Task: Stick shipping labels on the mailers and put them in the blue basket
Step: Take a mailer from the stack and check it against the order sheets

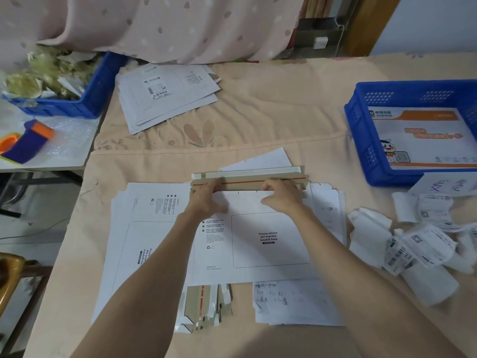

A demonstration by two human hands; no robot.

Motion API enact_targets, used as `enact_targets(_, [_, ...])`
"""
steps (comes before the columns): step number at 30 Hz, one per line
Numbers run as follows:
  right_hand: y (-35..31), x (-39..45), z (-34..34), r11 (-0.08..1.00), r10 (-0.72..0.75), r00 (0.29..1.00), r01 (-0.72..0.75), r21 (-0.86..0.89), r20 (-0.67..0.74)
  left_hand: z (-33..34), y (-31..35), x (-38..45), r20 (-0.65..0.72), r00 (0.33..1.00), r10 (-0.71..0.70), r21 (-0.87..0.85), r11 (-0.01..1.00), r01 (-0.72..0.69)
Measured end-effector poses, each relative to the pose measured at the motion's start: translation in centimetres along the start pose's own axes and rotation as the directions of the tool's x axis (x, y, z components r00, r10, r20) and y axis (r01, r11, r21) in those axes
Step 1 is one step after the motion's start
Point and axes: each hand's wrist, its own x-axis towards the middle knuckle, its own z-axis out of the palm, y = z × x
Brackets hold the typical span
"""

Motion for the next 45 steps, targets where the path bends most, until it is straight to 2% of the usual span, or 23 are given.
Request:
enact_targets(2, [0.4,0.2,0.0,0.986,0.040,0.998,-0.047,-0.157,-0.046,0.1,-0.4,0.1,-0.005,1.000,-0.008,-0.030,1.000,0.008])
enact_targets(4, [1.0,0.3,0.0,0.973,0.078,0.993,-0.095,-0.209,-0.090,0.4,-0.9,0.4,-0.017,1.000,-0.024,0.000,1.000,0.024])
enact_targets(8, [1.9,0.9,0.2,0.988,0.108,0.989,-0.117,-0.098,-0.097,-0.1,-0.5,-0.2,-0.008,1.000,-0.028,0.070,0.997,0.029])
enact_targets(11, [2.0,1.1,0.3,0.995,0.094,0.990,-0.096,-0.013,-0.108,-0.2,-0.9,-0.1,-0.058,0.998,0.024,0.193,0.981,-0.012])
enact_targets(15, [1.9,1.0,0.4,0.996,0.090,0.988,-0.085,0.040,-0.125,-0.4,-0.7,0.2,-0.020,0.999,0.029,0.340,0.940,-0.020])
enact_targets(20, [2.3,0.7,0.5,0.995,0.065,0.986,-0.076,-0.066,-0.156,-0.3,-0.9,0.2,-0.050,0.997,0.053,0.286,0.957,-0.036])
enact_targets(25, [2.2,0.6,0.6,0.988,0.062,0.985,-0.084,-0.130,-0.161,-0.1,-0.8,0.4,-0.041,0.998,0.048,0.326,0.945,-0.032])
enact_targets(31, [0.9,0.7,0.4,0.932,0.047,0.966,-0.134,-0.336,-0.256,0.0,-0.9,-0.1,-0.066,0.996,0.060,0.370,0.929,-0.032])
enact_targets(33, [-0.3,0.8,0.1,0.956,-0.024,0.967,-0.052,-0.289,-0.253,-0.2,-1.0,-0.1,-0.031,0.998,0.050,0.322,0.946,-0.038])
enact_targets(35, [-1.7,1.2,0.0,0.985,-0.103,0.977,0.075,-0.155,-0.185,-0.3,-1.4,-0.1,-0.045,0.997,0.064,0.291,0.956,-0.049])
enact_targets(37, [-3.0,1.5,0.1,0.988,-0.151,0.986,0.149,-0.039,-0.076,-0.3,-1.8,-0.4,-0.116,0.990,0.082,0.321,0.946,-0.041])
enact_targets(40, [-3.8,1.8,0.4,0.988,-0.148,0.988,0.145,0.051,0.044,0.0,-2.3,-1.0,-0.243,0.966,0.087,0.359,0.933,0.006])
enact_targets(45, [-3.2,0.3,1.7,0.979,-0.182,0.976,0.191,0.071,-0.121,1.4,-2.7,-2.2,-0.396,0.910,0.122,0.384,0.922,0.044])
